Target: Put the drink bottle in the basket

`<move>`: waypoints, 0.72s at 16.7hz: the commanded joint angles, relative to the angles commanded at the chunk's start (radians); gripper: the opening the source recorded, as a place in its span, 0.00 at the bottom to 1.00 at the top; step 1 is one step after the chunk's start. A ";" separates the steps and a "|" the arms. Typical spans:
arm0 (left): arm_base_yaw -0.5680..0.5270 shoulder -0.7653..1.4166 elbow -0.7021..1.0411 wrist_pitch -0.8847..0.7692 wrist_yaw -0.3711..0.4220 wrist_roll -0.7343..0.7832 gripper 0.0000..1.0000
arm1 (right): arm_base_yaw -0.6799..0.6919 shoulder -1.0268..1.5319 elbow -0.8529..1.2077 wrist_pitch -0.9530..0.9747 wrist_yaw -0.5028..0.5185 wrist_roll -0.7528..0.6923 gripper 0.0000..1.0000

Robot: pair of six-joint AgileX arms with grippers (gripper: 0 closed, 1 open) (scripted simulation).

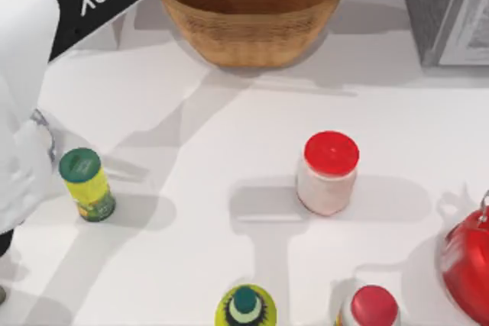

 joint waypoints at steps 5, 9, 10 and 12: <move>0.036 0.112 0.065 0.061 0.032 0.007 0.00 | 0.000 0.000 0.000 0.000 0.000 0.000 1.00; 0.049 0.143 0.086 0.083 0.043 0.008 0.00 | 0.000 0.000 0.000 0.000 0.000 0.000 1.00; 0.049 0.143 0.086 0.083 0.043 0.008 0.00 | 0.000 0.000 0.000 0.000 0.000 0.000 1.00; 0.049 0.143 0.086 0.083 0.043 0.008 0.08 | 0.000 0.000 0.000 0.000 0.000 0.000 1.00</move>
